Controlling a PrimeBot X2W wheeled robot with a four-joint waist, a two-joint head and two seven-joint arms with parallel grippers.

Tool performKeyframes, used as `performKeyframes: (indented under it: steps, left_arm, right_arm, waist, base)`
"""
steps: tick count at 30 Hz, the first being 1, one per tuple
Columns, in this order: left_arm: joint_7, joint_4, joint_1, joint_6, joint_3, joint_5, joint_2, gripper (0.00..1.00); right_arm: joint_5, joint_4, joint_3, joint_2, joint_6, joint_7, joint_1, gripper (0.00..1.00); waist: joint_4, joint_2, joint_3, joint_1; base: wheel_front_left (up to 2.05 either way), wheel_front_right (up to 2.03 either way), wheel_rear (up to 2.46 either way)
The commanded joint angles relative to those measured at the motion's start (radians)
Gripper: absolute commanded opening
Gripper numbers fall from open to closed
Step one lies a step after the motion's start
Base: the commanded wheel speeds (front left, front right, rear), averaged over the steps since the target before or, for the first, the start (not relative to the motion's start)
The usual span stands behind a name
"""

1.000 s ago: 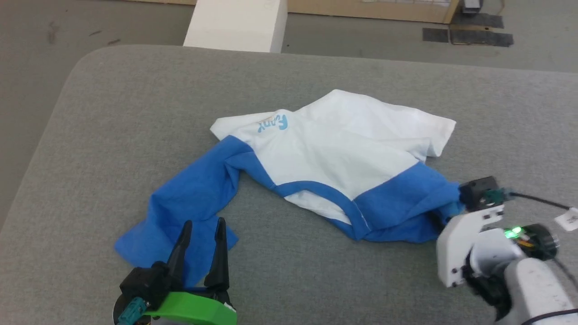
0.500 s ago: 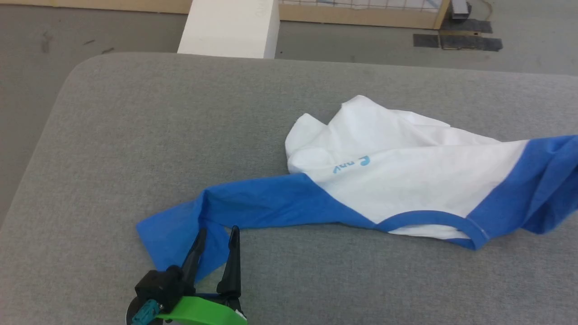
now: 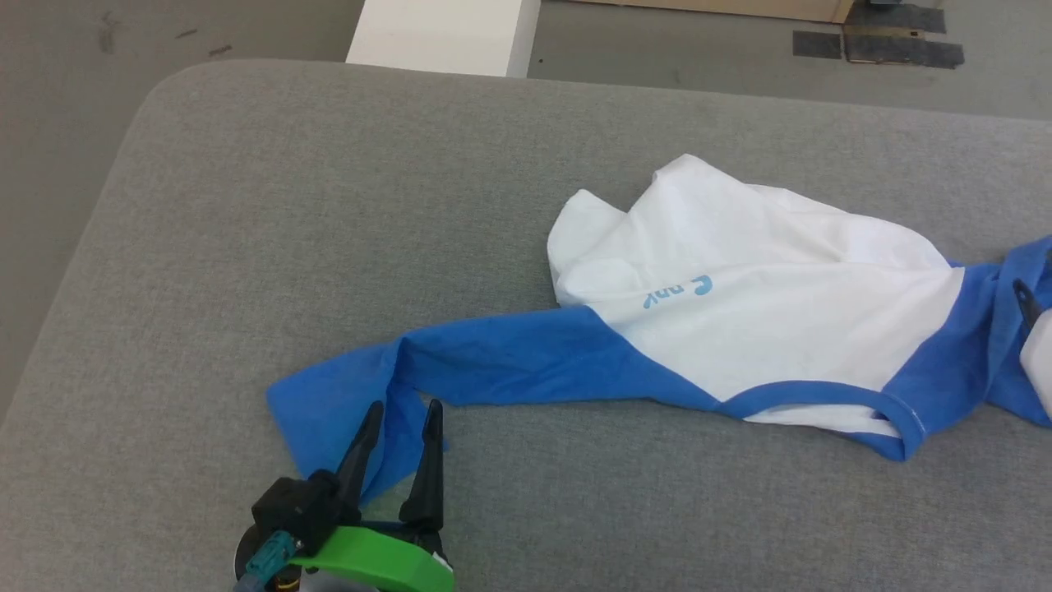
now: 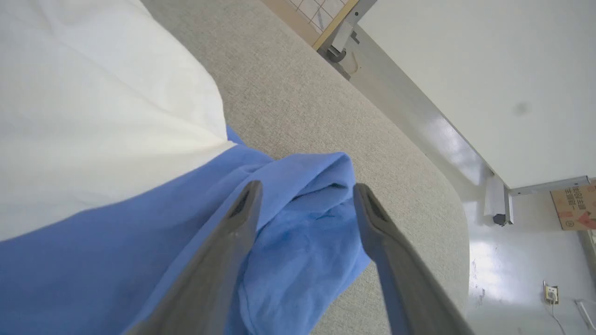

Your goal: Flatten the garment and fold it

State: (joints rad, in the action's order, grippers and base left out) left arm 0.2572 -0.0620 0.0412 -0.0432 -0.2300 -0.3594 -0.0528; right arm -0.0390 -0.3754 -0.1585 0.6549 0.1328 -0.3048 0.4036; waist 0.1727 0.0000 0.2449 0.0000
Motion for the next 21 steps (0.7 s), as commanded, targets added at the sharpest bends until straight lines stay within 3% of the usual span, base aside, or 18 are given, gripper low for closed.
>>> performKeyframes:
  steps: [1,6,11,17,21]
  left_arm:
    - [0.005,-0.004,-0.008,-0.004,0.005,-0.001,0.003,1.0]
    - [0.005,0.003,0.005,0.003,0.016,-0.005,0.003,1.0]
    - [0.005,0.022,0.011,0.002,0.022,0.001,0.003,1.0]
    - [0.005,0.045,0.011,-0.004,0.03,0.011,0.003,1.0]
    - [0.005,0.047,0.019,-0.006,0.035,0.016,0.003,1.0]
  right_arm:
    - [-0.034,0.002,0.037,-0.014,-0.002,-0.002,0.021,1.0]
    - [-0.126,0.135,0.197,-0.1,-0.002,0.023,-0.013,1.0]
    - [-0.165,0.379,0.351,-0.283,-0.002,0.087,-0.149,1.0]
    - [-0.113,0.576,0.389,-0.538,-0.002,0.213,-0.372,1.0]
    - [-0.116,0.583,0.377,-0.601,-0.002,0.311,-0.484,1.0]
  waist:
    - [-0.017,0.0,-0.015,0.0]
    - [-0.05,0.0,-0.034,0.0]
    - [-0.078,0.0,-0.035,0.0]
    - [-0.098,0.0,-0.024,0.0]
    - [-0.114,0.0,-0.022,0.0]
  base:
    - [0.0,0.0,0.0]
    - [0.0,0.0,0.0]
    - [0.0,0.0,0.0]
    - [0.0,0.0,0.0]
    - [0.0,0.0,0.0]
